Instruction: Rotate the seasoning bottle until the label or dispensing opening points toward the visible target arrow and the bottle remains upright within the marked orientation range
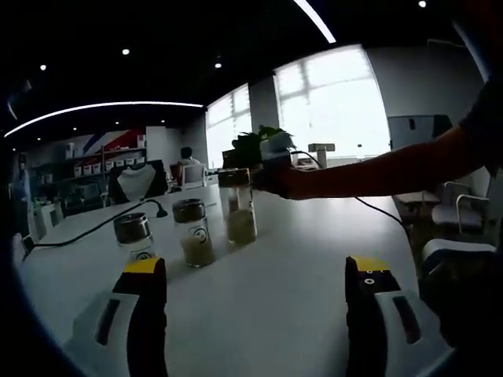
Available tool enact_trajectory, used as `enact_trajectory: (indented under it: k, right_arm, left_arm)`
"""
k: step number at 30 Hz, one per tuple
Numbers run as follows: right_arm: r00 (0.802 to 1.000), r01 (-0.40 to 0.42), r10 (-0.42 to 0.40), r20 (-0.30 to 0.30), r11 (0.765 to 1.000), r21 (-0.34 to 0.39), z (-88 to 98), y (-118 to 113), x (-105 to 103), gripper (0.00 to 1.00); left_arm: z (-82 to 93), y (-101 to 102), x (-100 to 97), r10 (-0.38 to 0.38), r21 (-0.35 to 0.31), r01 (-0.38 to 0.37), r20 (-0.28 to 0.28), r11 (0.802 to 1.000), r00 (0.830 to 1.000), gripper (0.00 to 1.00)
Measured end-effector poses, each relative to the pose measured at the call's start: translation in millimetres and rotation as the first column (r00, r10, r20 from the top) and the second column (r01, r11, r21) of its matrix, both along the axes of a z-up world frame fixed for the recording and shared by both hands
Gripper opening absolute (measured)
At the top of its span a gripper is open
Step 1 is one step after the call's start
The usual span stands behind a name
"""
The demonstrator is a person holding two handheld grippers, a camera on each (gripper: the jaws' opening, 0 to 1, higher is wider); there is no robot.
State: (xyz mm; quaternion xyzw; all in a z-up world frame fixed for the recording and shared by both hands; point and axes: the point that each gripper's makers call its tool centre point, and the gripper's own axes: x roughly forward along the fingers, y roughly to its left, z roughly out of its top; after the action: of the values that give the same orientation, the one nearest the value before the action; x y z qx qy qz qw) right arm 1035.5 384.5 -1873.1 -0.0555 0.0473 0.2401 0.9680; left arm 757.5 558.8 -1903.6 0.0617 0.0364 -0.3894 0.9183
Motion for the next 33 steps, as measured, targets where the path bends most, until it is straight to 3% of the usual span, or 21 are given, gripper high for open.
enact_trajectory:
  k: [11, 14, 18, 22, 30, 33]
  right_arm:
    - [1.000, -0.015, 0.016, -0.017, 0.999, 0.038, 0.9, -1, -1, 0.38]
    - [0.998, -0.048, 0.047, 0.028, 0.998, 0.031, 11.4, 1, -14, 0.38]
    - [0.998, -0.060, 0.058, 0.036, 0.996, 0.068, 30.1, -5, -26, 0.38]
    - [0.995, -0.085, 0.084, 0.061, 0.996, 0.013, 44.2, -10, -41, 0.38]
    - [0.995, -0.080, 0.083, 0.059, 0.996, -0.039, 47.1, -28, -72, 0.38]
    - [0.995, -0.087, 0.089, 0.051, 0.996, -0.025, 45.3, -32, -88, 0.38]
  left_arm:
    - [-3.3, -5, 2.5, -0.007, 0.014, 0.007, -0.002, 1.000, 1.000, 1.00]
    - [-2.4, -3, 3.1, -0.003, 0.005, 0.003, -0.001, 1.000, 1.000, 1.00]
    - [-1.8, -2, 5.7, 0.000, -0.001, 0.000, -0.002, 1.000, 1.000, 1.00]
    - [2.0, -7, 5.4, -0.011, -0.009, 0.011, 0.005, 1.000, 1.000, 1.00]
    - [6.0, -15, -2.1, -0.037, 0.004, 0.037, 0.024, 0.999, 0.999, 1.00]
    - [7.7, -16, -3.7, -0.043, -0.002, 0.043, 0.024, 0.999, 0.999, 1.00]
